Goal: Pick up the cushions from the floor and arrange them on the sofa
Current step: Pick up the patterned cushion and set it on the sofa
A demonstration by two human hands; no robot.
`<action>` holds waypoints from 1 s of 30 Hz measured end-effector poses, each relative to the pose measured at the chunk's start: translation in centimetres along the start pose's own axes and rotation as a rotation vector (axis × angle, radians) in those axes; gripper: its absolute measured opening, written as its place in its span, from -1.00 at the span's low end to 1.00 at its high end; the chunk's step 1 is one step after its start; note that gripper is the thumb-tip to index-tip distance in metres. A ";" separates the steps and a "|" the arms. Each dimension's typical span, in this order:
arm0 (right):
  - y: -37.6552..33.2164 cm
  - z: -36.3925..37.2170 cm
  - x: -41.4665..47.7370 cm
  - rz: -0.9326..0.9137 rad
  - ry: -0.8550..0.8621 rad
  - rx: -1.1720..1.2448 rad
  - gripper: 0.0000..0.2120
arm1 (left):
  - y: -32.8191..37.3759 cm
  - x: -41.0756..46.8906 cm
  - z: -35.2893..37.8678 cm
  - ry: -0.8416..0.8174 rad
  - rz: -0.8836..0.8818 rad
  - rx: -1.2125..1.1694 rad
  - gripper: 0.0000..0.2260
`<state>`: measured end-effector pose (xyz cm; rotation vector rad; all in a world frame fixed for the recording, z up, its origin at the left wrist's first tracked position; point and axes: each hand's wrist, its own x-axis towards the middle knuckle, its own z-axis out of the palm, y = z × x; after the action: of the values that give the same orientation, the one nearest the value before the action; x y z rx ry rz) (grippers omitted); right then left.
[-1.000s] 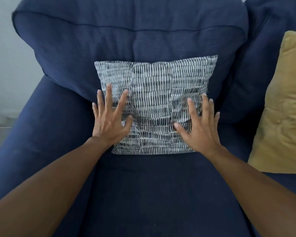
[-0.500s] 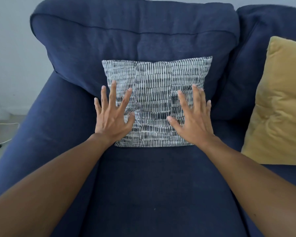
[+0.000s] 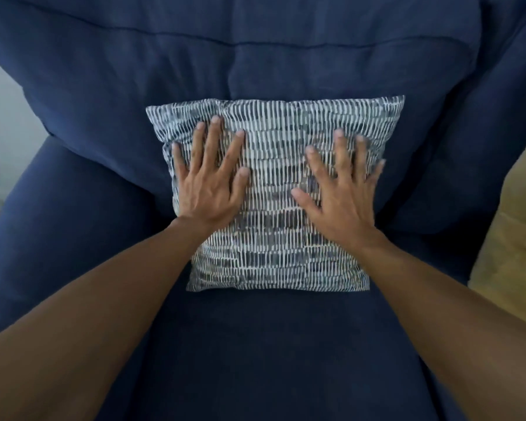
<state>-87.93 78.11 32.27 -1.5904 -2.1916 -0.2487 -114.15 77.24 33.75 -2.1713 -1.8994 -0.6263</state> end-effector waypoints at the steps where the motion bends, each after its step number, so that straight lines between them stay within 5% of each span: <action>1: 1.0 0.1 0.3 0.028 0.010 0.007 -0.25 | -0.3 0.3 0.2 0.010 -0.028 0.004 -0.47; 11: 4.4 -3.0 -4.3 0.340 -0.055 0.080 -0.26 | -4.0 -4.5 -1.9 0.049 -0.120 -0.083 -0.42; 20: -4.8 2.5 -9.0 -0.113 0.046 0.042 -0.30 | 0.8 -10.9 2.6 0.082 0.037 -0.026 -0.39; 30: 0.9 5.4 -6.7 -0.120 0.079 -0.120 -0.32 | -1.0 -6.0 5.4 0.086 -0.014 0.021 -0.40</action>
<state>-86.62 74.69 24.43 -1.4850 -2.2501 -0.4793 -114.61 74.21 26.25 -2.0846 -1.8703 -0.6873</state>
